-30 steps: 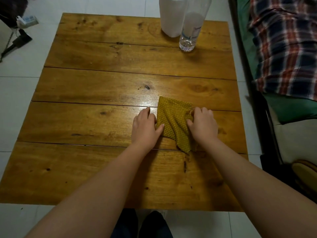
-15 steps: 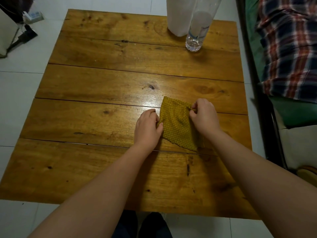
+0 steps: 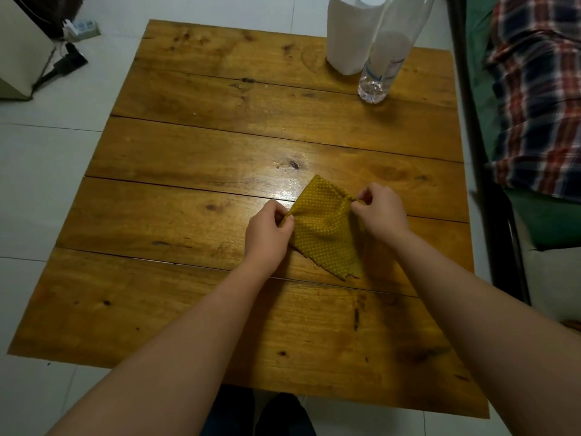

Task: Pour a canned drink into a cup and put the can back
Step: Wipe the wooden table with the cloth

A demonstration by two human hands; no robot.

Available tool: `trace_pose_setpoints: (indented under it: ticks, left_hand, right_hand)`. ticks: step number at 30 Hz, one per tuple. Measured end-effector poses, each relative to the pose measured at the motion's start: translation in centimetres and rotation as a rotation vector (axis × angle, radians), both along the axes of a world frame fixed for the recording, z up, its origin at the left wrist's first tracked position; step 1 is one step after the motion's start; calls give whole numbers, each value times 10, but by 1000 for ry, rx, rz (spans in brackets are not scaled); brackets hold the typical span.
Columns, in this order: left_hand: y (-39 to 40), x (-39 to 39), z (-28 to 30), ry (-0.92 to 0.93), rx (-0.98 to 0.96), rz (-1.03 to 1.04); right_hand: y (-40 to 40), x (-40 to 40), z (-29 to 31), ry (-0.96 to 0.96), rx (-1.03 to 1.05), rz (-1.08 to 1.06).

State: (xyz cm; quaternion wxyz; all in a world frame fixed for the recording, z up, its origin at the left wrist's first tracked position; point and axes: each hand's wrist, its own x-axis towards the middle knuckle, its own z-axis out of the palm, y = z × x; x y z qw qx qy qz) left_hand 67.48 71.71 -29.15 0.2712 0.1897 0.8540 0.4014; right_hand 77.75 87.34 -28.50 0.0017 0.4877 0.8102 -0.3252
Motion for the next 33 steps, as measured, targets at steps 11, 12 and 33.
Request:
trace_pose_setpoints:
  ticks: [11,12,33]
  left_hand:
    - [-20,-55,9,-101,84,156]
    - [-21,-62,11,-99,96,172]
    - [-24,-320,-1,-131,161,320]
  right_hand:
    - [-14,-49,21,177,-70,16]
    - [-15,-58,23,198,-77,15]
    - [-10,-342,20,300,-19,80]
